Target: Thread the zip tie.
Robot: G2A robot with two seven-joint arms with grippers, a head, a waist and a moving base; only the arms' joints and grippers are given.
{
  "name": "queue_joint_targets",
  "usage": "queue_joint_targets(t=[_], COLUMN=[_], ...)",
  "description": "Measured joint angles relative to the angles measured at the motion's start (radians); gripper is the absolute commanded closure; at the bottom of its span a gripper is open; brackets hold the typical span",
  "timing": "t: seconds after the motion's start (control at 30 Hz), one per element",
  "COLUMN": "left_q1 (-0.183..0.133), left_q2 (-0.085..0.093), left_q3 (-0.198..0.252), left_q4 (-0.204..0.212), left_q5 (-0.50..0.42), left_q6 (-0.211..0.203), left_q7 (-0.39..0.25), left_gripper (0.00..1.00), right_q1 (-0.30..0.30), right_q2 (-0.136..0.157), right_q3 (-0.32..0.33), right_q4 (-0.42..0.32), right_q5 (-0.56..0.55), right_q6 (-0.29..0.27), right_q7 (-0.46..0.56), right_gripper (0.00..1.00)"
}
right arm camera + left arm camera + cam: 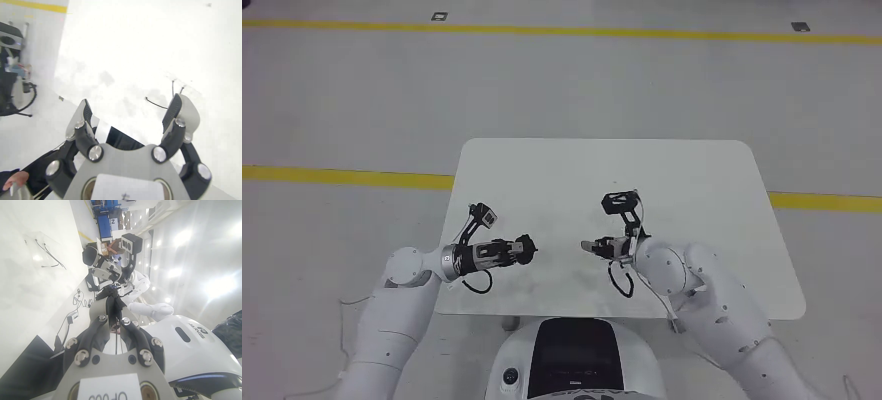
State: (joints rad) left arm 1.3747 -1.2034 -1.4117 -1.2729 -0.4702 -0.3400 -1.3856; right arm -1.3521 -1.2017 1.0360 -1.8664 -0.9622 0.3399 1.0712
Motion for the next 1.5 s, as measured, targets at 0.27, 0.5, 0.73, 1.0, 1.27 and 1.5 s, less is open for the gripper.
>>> queue_joint_targets(t=[0.27,0.5,0.73,1.0,1.27,1.5], left_q1=[0.0,0.0,0.0,0.0,0.0,0.0], left_q2=[0.0,0.0,0.0,0.0,0.0,0.0], left_q3=[0.0,0.0,0.0,0.0,0.0,0.0], left_q4=[0.0,0.0,0.0,0.0,0.0,0.0], left_q5=[0.0,0.0,0.0,0.0,0.0,0.0], left_q6=[0.0,0.0,0.0,0.0,0.0,0.0], left_q7=[0.0,0.0,0.0,0.0,0.0,0.0], left_gripper=[1.0,1.0,1.0,1.0,1.0,1.0], right_q1=[0.001,0.038,0.172,0.21,0.215,0.203], right_q2=[-0.018,-0.023,-0.051,-0.063,-0.067,-0.067], right_q3=[0.01,-0.045,-0.119,-0.138,-0.156,-0.152], right_q4=[-0.002,0.048,0.165,0.205,0.253,0.259], right_q5=[-0.05,-0.146,-0.134,-0.13,-0.125,-0.128], right_q6=[0.0,-0.003,0.0,0.0,-0.044,-0.052], right_q7=[0.032,0.106,0.272,0.304,0.312,0.277], right_gripper=[0.0,0.0,0.0,0.0,0.0,0.0])
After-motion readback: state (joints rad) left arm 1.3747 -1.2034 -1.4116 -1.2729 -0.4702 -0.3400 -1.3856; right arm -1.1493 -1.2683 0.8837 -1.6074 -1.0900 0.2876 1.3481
